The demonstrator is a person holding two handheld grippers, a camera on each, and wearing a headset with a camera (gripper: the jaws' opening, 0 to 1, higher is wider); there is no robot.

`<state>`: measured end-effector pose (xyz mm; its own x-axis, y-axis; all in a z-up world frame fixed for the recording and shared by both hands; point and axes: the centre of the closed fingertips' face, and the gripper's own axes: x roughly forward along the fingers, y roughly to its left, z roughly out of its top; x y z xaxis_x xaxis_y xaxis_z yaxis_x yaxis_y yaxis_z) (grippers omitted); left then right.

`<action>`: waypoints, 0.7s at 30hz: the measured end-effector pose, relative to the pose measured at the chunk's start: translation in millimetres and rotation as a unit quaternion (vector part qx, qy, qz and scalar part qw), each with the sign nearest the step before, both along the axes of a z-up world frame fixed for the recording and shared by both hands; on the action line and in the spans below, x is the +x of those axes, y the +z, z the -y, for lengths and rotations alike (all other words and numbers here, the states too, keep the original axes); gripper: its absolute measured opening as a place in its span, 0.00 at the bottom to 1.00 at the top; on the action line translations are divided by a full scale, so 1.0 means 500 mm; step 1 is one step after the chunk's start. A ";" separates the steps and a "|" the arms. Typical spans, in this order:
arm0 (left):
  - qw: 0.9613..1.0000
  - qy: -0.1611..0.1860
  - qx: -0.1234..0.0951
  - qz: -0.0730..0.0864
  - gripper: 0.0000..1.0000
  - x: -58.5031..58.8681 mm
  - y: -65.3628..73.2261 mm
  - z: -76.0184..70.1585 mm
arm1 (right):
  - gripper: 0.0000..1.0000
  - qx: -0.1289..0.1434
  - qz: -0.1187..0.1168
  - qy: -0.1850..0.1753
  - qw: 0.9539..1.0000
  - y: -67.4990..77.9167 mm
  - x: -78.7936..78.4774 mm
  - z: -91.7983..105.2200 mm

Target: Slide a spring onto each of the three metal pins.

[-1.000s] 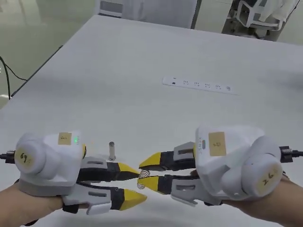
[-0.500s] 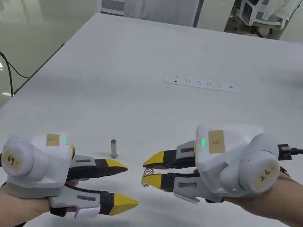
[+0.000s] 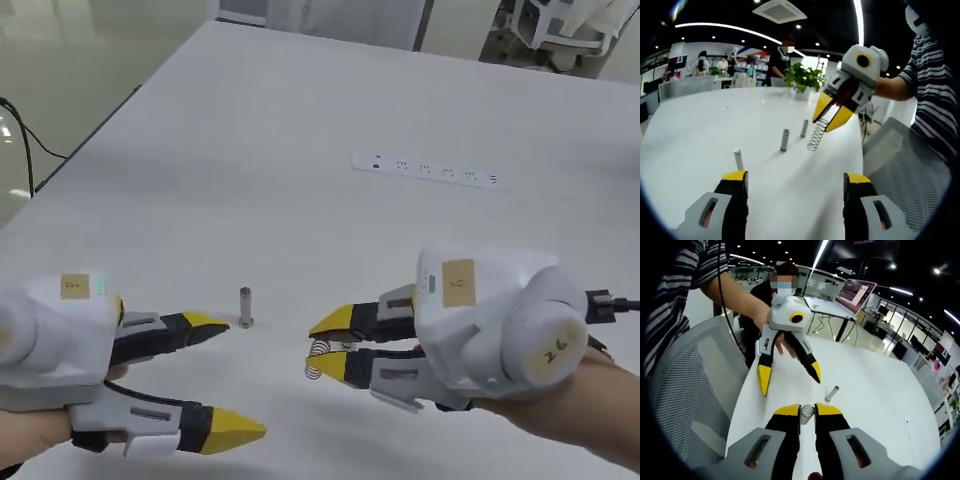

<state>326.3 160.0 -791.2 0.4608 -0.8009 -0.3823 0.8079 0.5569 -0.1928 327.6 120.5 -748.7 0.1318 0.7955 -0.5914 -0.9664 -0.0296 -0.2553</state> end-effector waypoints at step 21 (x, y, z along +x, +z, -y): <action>0.999 0.053 -0.005 0.004 0.98 0.009 0.000 -0.059 | 0.07 0.010 0.009 0.004 1.000 0.023 0.047 -0.040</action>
<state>330.9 189.7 -791.3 0.5467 -0.7505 -0.3713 0.7455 0.6382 -0.1923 351.2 140.6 -737.4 0.1367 0.8086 -0.5722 -0.9613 -0.0313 -0.2738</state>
